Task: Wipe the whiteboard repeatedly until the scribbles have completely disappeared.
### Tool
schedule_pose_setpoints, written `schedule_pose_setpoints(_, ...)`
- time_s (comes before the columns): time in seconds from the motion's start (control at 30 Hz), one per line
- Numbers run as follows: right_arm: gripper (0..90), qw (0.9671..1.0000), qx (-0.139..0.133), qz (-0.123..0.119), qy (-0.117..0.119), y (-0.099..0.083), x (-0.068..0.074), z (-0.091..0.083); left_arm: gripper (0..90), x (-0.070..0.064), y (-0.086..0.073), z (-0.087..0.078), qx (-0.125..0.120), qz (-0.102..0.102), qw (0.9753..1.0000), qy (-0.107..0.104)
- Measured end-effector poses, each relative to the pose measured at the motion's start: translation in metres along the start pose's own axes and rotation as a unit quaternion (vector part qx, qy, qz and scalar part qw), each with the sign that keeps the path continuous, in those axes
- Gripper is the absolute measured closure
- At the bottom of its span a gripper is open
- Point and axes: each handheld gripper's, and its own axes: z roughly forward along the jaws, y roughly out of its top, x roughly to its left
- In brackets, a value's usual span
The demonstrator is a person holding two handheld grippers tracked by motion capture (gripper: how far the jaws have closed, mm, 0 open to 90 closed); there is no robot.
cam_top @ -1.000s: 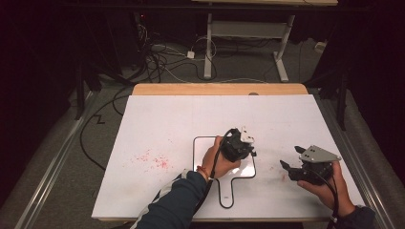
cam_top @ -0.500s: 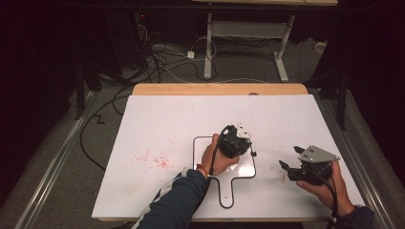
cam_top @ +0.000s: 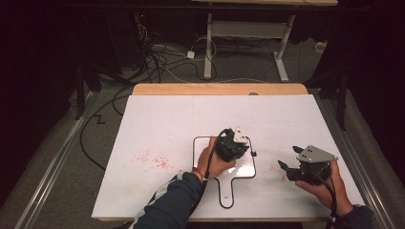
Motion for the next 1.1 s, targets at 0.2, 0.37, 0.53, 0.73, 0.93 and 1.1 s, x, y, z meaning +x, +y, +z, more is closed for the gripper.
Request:
schedule_pose_setpoints(0.2,29.6,1.0000,0.000,0.001,-0.002,-0.001,0.000,-0.001,78.5,0.022,-0.010,-0.008,0.000,-0.045,0.9989,0.014)
schedule_pose_setpoints(0.37,29.6,1.0000,-0.001,0.001,-0.003,-0.001,-0.001,-0.001,78.5,0.011,-0.011,-0.011,0.000,-0.033,0.9994,-0.011)
schedule_pose_setpoints(0.53,29.6,1.0000,0.002,0.001,-0.006,-0.001,0.000,-0.001,78.5,0.012,-0.009,-0.009,0.009,-0.017,0.9994,0.028)
schedule_pose_setpoints(0.73,29.6,1.0000,0.003,-0.002,-0.003,-0.001,0.000,0.000,78.5,0.020,-0.014,-0.013,0.001,-0.047,0.9989,0.003)
schedule_pose_setpoints(0.93,29.6,1.0000,0.001,-0.001,-0.004,0.000,0.000,-0.001,78.6,0.009,-0.009,-0.011,0.014,-0.013,0.9997,0.017)
schedule_pose_setpoints(1.1,29.6,1.0000,0.002,-0.002,-0.007,-0.001,0.000,-0.001,78.6,0.031,-0.021,-0.022,0.020,-0.049,0.9977,0.043)
